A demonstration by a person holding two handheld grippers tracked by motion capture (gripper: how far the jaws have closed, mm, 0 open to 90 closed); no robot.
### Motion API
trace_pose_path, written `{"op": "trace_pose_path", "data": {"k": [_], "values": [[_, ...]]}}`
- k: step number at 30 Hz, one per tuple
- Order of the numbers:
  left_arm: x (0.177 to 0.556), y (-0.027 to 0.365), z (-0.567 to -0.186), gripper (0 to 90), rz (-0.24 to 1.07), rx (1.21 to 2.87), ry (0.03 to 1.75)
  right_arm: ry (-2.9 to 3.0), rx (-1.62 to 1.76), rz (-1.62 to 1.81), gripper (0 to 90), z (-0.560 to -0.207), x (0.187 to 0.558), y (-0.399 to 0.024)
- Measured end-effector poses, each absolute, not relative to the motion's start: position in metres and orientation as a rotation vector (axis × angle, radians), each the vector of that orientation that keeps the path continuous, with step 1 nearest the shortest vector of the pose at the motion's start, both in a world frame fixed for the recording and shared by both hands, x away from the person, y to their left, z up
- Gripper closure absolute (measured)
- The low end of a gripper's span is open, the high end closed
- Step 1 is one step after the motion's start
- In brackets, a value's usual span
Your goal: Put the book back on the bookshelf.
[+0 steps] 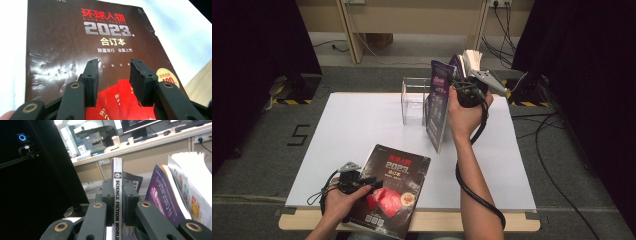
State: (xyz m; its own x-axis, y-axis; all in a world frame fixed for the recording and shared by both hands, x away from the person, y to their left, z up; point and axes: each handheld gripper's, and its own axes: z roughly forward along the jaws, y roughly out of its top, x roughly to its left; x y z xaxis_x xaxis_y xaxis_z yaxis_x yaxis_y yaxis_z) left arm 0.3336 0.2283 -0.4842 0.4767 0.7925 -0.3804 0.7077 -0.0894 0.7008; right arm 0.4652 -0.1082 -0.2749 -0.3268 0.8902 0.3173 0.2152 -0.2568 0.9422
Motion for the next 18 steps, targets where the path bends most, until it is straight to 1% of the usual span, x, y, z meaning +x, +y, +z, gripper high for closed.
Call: {"op": "trace_pose_path", "data": {"k": [18], "values": [[0.334,0.228,-0.487,58.4,0.108,1.835,1.262,1.392,1.375,1.602,83.4,-0.271,0.504,-0.105]]}}
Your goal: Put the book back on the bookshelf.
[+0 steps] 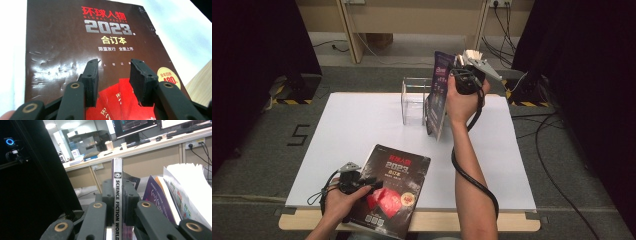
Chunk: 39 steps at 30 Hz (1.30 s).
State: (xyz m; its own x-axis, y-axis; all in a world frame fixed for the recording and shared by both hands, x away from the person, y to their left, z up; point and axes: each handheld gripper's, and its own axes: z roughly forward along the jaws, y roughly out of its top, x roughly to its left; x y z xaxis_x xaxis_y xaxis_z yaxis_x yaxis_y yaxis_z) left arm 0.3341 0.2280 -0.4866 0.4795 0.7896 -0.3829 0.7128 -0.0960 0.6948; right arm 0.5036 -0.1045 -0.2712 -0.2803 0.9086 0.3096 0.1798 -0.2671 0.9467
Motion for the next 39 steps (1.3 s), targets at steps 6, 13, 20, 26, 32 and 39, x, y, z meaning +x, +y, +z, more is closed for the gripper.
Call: {"op": "trace_pose_path", "data": {"k": [6,13,20,26,32,39], "values": [[0.334,0.229,-0.485,58.4,0.111,1.832,1.257,1.37,1.367,1.582,83.4,-0.273,0.514,-0.098],[0.334,0.229,-0.486,58.4,0.107,1.833,1.256,1.356,1.353,1.552,83.3,-0.278,0.526,-0.092],[0.334,0.229,-0.486,58.4,0.108,1.836,1.255,1.371,1.355,1.514,83.2,-0.3,0.529,-0.087],[0.334,0.228,-0.488,58.4,0.103,1.84,1.255,1.369,1.322,1.486,82.7,-0.305,0.517,-0.088],[0.334,0.227,-0.489,58.3,0.101,1.841,1.258,1.406,1.31,1.469,80.0,-0.31,0.495,-0.095],[0.333,0.226,-0.489,58.3,0.095,1.841,1.257,1.462,1.355,1.467,79.1,-0.317,0.471,-0.109]]}}
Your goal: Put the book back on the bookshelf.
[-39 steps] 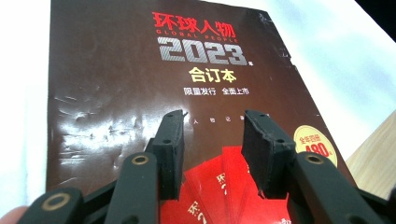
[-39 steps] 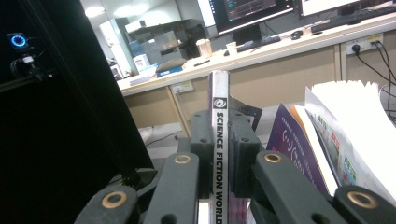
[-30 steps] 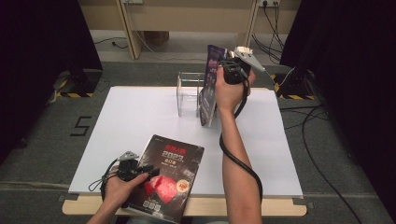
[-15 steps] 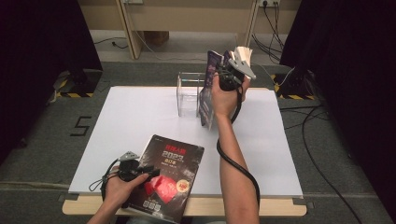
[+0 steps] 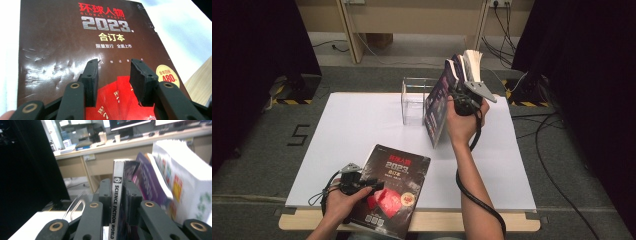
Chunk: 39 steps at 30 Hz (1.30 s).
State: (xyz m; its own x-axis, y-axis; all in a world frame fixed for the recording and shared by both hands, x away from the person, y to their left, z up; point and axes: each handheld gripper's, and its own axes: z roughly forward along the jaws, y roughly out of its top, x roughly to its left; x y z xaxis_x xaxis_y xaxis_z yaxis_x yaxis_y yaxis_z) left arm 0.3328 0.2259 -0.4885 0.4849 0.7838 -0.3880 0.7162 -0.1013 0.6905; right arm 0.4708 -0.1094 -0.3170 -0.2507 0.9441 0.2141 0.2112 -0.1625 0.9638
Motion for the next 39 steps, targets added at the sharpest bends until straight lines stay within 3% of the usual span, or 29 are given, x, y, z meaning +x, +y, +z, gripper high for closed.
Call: {"op": "trace_pose_path", "data": {"k": [10,21,39], "values": [[0.332,0.225,-0.488,58.2,0.093,1.839,1.257,1.557,1.471,1.424,77.7,-0.325,0.445,-0.126],[0.332,0.225,-0.488,58.2,0.092,1.836,1.259,1.611,1.591,1.358,72.3,-0.332,0.444,-0.138],[0.332,0.224,-0.488,58.4,0.089,1.844,1.251,1.706,1.69,1.287,82.8,-0.323,0.453,-0.143]]}}
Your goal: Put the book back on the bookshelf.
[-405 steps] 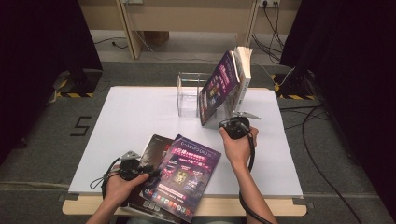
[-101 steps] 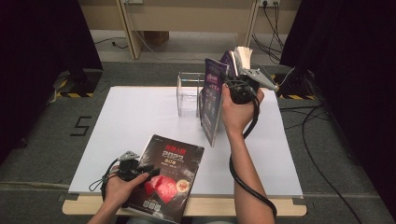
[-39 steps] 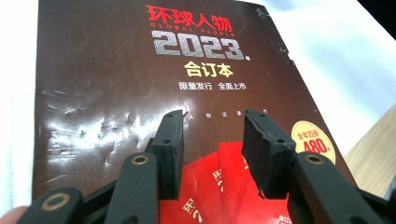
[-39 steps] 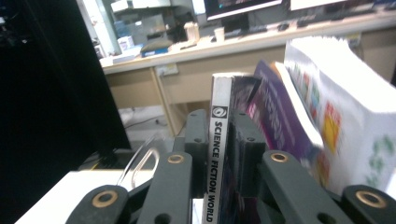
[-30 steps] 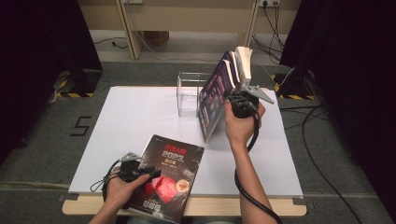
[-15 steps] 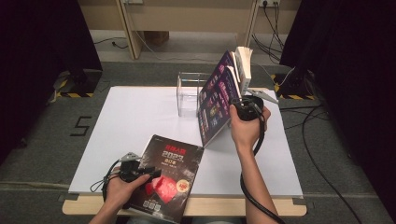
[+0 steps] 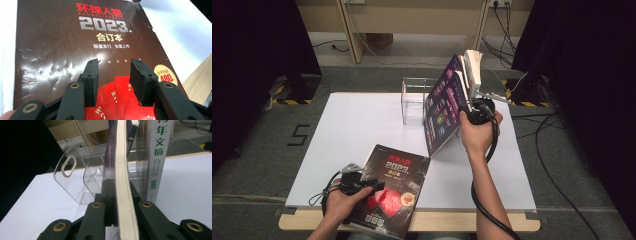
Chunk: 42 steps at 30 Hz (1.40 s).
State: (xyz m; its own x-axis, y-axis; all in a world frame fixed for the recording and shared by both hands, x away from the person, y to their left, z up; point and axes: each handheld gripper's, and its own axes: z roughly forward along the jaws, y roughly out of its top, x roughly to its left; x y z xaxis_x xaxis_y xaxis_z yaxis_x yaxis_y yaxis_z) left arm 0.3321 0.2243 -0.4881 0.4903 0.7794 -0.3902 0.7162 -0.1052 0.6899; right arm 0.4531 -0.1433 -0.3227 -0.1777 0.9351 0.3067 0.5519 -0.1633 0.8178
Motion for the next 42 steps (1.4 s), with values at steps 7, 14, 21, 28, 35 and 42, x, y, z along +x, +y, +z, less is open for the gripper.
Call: {"op": "trace_pose_path", "data": {"k": [7,14,21,28,35,42], "values": [[0.332,0.225,-0.488,58.5,0.09,1.845,1.249,1.72,1.654,1.348,83.2,-0.32,0.455,-0.139],[0.332,0.226,-0.488,58.6,0.09,1.843,1.248,1.717,1.569,1.395,83.2,-0.312,0.453,-0.125],[0.332,0.225,-0.488,58.6,0.091,1.842,1.247,1.69,1.51,1.413,83.2,-0.294,0.448,-0.12],[0.333,0.225,-0.488,58.7,0.092,1.844,1.246,1.618,1.461,1.434,83.2,-0.282,0.454,-0.116],[0.333,0.225,-0.488,58.7,0.09,1.843,1.245,1.564,1.45,1.422,83.2,-0.28,0.474,-0.11],[0.333,0.226,-0.488,58.7,0.091,1.843,1.243,1.562,1.458,1.396,83.2,-0.287,0.498,-0.101]]}}
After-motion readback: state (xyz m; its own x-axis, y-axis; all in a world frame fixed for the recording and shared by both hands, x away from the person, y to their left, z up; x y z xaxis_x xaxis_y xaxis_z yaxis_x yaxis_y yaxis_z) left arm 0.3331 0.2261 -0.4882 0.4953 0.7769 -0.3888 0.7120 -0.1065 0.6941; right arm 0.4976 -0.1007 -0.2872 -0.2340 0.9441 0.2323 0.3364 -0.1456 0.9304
